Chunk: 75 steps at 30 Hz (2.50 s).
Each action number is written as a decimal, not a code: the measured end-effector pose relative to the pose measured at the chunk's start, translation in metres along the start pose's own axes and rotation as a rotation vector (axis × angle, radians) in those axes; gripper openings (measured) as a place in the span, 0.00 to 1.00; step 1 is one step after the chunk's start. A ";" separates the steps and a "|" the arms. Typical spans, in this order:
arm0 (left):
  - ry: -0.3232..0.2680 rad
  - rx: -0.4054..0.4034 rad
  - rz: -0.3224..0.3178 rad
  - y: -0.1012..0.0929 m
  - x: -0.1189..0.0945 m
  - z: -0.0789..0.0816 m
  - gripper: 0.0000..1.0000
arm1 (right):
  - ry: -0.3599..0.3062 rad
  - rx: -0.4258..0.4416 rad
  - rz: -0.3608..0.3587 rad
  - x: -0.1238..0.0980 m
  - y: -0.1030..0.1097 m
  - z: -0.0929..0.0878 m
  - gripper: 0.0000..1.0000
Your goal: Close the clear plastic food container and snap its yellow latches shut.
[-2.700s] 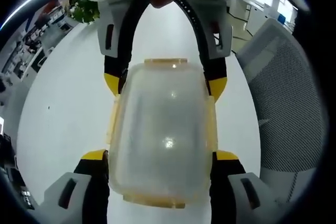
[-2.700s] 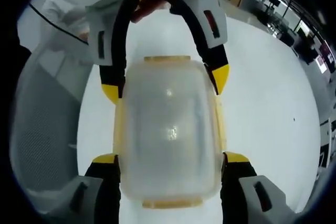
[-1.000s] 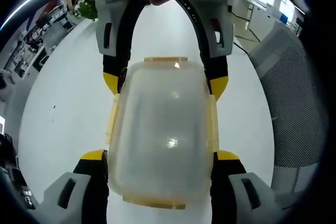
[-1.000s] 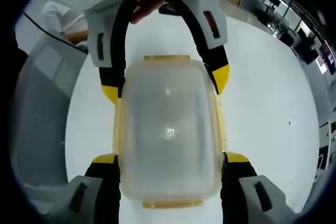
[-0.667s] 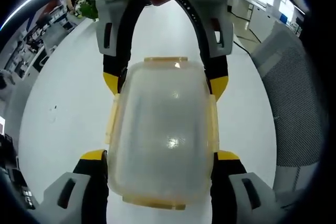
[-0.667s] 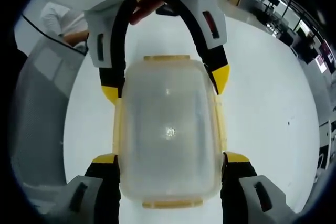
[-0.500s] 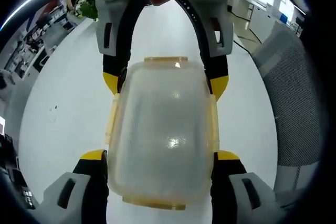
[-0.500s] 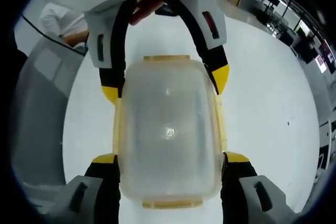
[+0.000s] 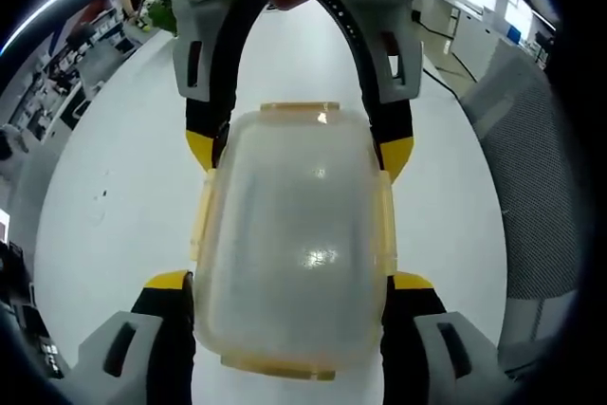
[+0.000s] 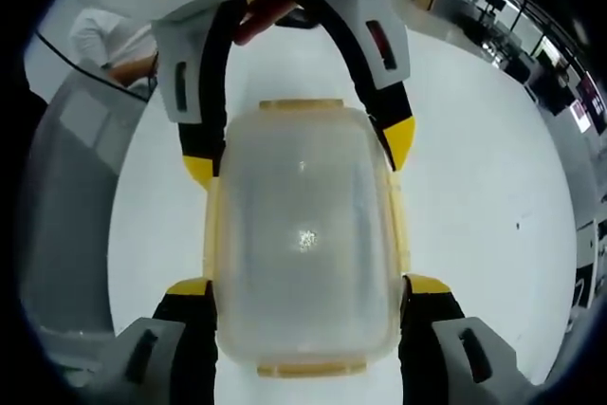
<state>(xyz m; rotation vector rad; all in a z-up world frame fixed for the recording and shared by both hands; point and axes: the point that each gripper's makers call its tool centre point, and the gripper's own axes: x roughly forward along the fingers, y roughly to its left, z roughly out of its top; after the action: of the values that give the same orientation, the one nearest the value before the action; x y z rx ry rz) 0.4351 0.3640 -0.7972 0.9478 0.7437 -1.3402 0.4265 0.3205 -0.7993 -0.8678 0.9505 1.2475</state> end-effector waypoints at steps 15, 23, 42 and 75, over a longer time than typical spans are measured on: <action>0.004 0.001 0.005 0.016 0.003 -0.001 0.81 | 0.002 -0.002 -0.004 0.001 -0.015 0.001 0.79; 0.003 0.000 0.012 0.022 0.003 -0.001 0.82 | 0.001 -0.004 -0.005 0.001 -0.023 0.001 0.80; 0.061 0.047 0.066 0.034 0.016 -0.002 0.86 | -0.031 0.015 -0.015 0.000 -0.035 0.003 0.80; -0.208 -0.146 0.076 0.048 -0.013 0.018 0.87 | -0.256 0.021 -0.042 -0.018 -0.040 0.012 0.82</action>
<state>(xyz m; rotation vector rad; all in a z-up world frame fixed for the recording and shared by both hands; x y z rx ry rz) 0.4796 0.3535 -0.7711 0.7019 0.6300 -1.2775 0.4662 0.3199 -0.7768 -0.6886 0.7359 1.2748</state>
